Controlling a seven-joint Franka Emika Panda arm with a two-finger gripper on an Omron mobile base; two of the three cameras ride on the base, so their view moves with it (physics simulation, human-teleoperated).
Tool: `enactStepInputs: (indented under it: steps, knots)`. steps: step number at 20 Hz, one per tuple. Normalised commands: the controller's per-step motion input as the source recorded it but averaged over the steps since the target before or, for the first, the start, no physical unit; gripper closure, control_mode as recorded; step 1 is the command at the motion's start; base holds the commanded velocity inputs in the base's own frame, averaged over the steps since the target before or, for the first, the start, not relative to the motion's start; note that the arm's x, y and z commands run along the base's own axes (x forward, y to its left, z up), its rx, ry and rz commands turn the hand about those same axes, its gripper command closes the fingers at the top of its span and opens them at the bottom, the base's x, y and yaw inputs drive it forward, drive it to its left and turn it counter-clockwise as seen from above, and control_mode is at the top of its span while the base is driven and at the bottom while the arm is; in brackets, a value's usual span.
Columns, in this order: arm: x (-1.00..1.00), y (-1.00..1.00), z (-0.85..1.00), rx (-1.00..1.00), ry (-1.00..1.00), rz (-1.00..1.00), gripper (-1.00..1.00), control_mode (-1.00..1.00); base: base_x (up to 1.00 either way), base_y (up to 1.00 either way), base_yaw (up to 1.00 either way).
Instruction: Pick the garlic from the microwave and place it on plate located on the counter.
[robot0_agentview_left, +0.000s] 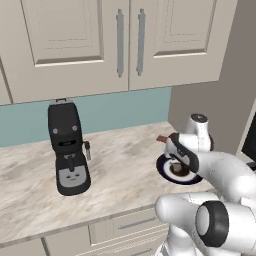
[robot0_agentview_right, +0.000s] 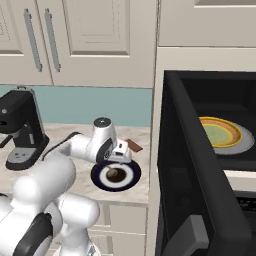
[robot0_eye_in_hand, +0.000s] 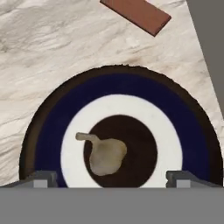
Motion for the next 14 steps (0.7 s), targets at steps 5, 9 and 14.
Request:
enactStepInputs:
  steps: [5,9,14]
  knots:
    - [-0.67,0.76,0.7,-0.04,-0.19,0.0,-1.0,-1.0,0.0,0.0,0.0]
    - [-0.52,0.83,0.7,-0.02,-0.11,0.02,-1.0,-1.0,0.0,0.0,0.0]
    - [-0.41,0.51,0.83,0.0,-0.1,0.01,-1.0,-1.0,0.0,0.0,0.0]
